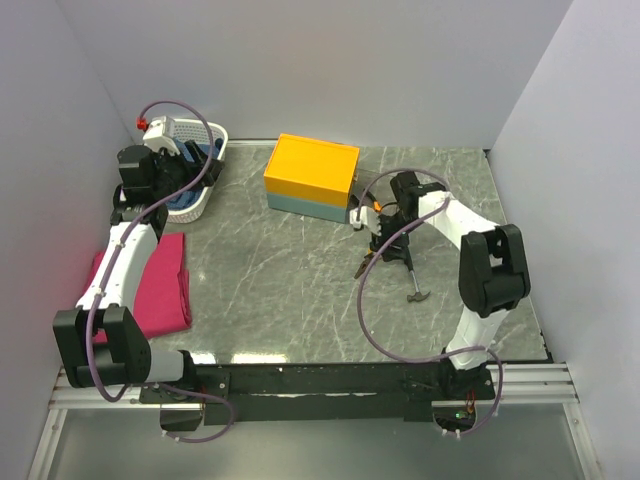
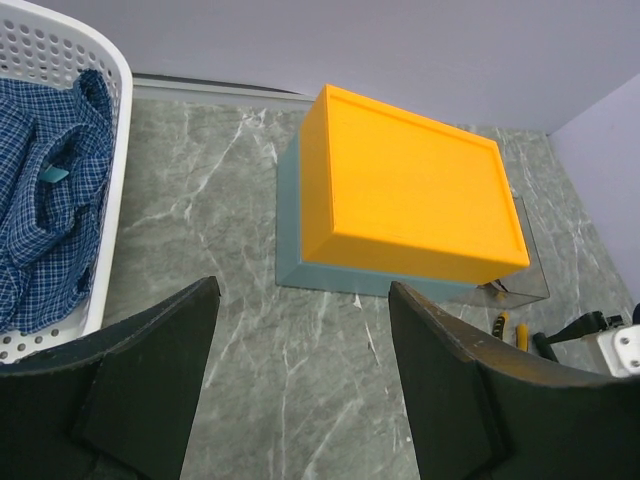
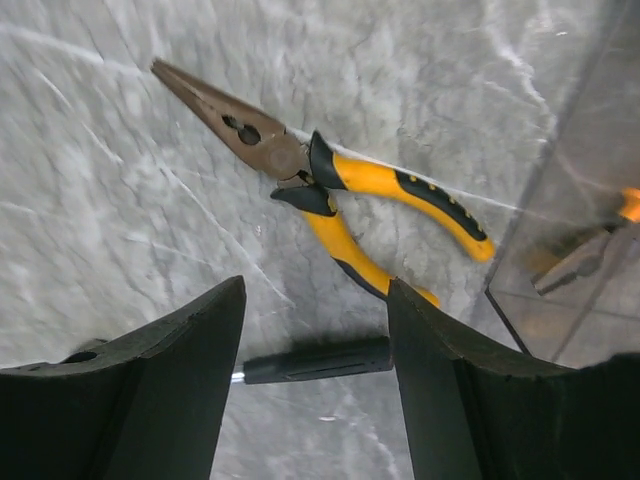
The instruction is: Sort the tools into containers
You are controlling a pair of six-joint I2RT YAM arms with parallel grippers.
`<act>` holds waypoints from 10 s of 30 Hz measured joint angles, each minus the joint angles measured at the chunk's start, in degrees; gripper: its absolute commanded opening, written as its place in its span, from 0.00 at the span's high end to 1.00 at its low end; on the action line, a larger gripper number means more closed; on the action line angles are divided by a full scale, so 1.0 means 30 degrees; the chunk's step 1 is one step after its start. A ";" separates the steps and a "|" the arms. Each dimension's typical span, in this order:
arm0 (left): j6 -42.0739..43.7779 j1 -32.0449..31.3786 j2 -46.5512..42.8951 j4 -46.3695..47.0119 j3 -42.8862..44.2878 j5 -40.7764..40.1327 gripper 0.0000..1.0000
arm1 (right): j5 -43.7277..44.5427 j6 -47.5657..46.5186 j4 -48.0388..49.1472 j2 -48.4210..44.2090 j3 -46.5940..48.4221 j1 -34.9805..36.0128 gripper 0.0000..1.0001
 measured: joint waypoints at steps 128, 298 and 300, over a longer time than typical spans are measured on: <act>0.4000 -0.5974 1.1708 -0.0474 0.6069 -0.3198 0.25 | 0.4881 2.4407 0.9836 0.5668 0.6768 -0.5923 0.99; 0.4597 -0.3978 0.1275 -0.1530 -0.0430 -0.8641 0.04 | 1.0222 1.3282 0.8772 -0.2856 0.7512 0.3563 0.00; 0.4801 -0.3978 0.1253 -0.1428 -0.0102 -0.8633 0.04 | 0.9755 1.5030 0.8590 -0.4007 0.6382 0.2667 0.00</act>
